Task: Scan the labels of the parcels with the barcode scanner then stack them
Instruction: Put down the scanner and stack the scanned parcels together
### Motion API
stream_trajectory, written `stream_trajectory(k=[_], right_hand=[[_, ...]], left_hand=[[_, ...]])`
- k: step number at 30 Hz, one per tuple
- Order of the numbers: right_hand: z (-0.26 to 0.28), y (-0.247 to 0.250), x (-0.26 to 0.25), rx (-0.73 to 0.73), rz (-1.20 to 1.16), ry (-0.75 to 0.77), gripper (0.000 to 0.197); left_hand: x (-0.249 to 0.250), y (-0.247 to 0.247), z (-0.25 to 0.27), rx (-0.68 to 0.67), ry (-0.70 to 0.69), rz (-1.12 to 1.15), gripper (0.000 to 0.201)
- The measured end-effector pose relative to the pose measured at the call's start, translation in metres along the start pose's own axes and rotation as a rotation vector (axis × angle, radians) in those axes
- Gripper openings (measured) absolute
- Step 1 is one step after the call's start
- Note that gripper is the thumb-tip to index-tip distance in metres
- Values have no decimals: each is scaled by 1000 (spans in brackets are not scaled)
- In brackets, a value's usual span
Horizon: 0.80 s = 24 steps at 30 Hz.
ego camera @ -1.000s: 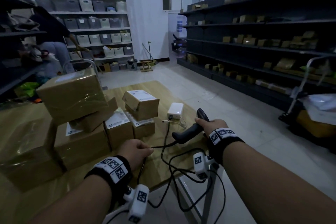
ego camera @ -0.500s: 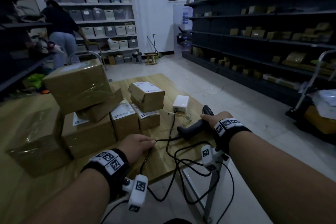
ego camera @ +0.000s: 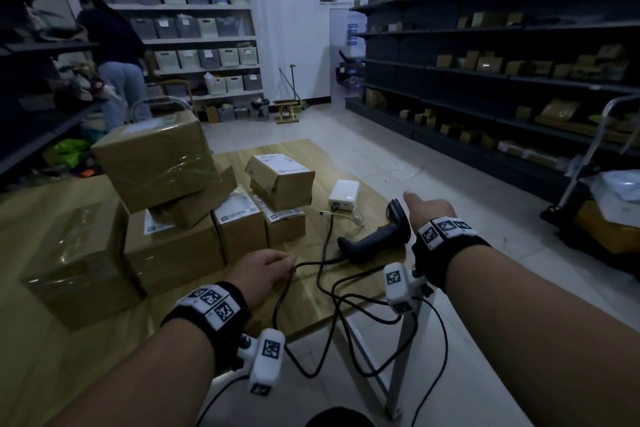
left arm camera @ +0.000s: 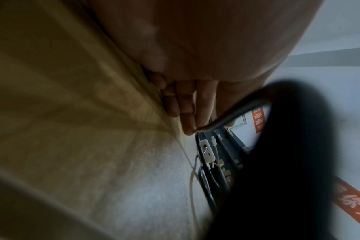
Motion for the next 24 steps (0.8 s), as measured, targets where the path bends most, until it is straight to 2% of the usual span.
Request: stream_trajectory(k=[3,5,8,13,19,24], right_hand=[[9,2,-10,2,-33,29,43],[18,0,-14,8,-63,43,57],[30,-14,-20,-43,-134,37,57],[59,-36,-44,-139,-292,15,70],[122,-68,-92,-310,-374,79,44],[171,-102,-131,-407,-357,174,30]], left_hand=[[-3,4,1,9,58,153,36],[-1,9,4,38,90,275,41],[6,21,6,116,102,401,38],[29,53,27,212,5,445,30],[46,113,62,317,-128,464,23],[47,178,98,521,-195,407,21]])
Point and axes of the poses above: each hand's wrist, its own z-axis away from the middle knuckle, its own y-axis out of the back of the hand, x = y × z, the point moved 5 cm from there along -z, towards the middle knuckle, and after that the axes turned 6 degrees about x, right-handed, at the moved point
